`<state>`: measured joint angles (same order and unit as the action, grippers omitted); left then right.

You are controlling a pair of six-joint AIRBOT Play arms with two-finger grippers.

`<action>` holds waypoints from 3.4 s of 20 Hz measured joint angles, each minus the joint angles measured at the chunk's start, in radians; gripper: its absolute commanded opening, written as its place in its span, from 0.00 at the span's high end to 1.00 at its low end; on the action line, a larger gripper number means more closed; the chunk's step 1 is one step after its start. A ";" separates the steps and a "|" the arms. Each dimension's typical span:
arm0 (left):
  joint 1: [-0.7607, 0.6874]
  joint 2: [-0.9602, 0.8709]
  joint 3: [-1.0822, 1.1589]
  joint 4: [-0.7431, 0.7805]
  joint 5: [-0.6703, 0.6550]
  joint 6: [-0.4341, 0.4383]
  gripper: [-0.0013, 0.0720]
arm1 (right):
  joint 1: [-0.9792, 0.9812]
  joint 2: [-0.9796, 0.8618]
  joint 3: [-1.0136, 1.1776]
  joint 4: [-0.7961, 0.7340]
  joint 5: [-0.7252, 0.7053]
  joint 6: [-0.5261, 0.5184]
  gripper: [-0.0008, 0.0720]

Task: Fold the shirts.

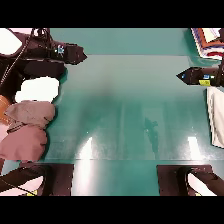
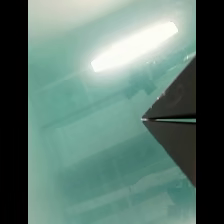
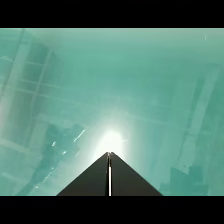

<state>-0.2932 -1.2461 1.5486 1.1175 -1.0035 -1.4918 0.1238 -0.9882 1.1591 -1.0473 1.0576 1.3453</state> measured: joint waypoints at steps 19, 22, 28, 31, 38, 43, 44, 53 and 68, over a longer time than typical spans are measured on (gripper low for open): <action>0.002 -0.011 0.000 0.163 0.093 -0.016 0.26 | 0.000 0.000 0.000 0.000 0.000 0.000 0.96; 0.025 -0.063 0.000 0.412 0.114 -0.106 0.26 | 0.000 0.000 0.000 0.000 0.000 0.000 0.96; 0.198 -0.280 0.000 0.612 0.171 -0.201 0.26 | 0.000 0.001 0.000 0.004 0.000 0.000 0.96; 0.278 -0.394 0.001 0.635 0.236 -0.222 0.26 | 0.000 0.001 0.000 0.005 0.000 0.000 0.96; 0.371 -0.558 0.031 0.647 0.354 -0.235 0.48 | 0.000 0.000 0.000 0.005 0.000 0.000 0.96; 0.384 -0.578 0.043 0.648 0.389 -0.236 0.95 | 0.000 0.000 0.000 0.006 -0.008 0.000 0.96; 0.385 -0.572 0.051 0.648 0.374 -0.237 0.95 | 0.000 0.000 0.000 0.006 -0.009 0.000 0.96; 0.320 -0.179 0.249 0.649 0.172 -0.167 0.95 | 0.001 0.000 0.211 0.000 -0.047 -0.023 0.96; -0.388 -0.020 0.106 0.369 -0.116 -0.077 0.17 | 0.001 0.001 0.415 0.001 0.011 -0.031 0.96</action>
<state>-0.6815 -1.2663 1.6550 1.4868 -1.1194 -1.5684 0.1246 -0.9874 1.5742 -1.0466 1.0691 1.3144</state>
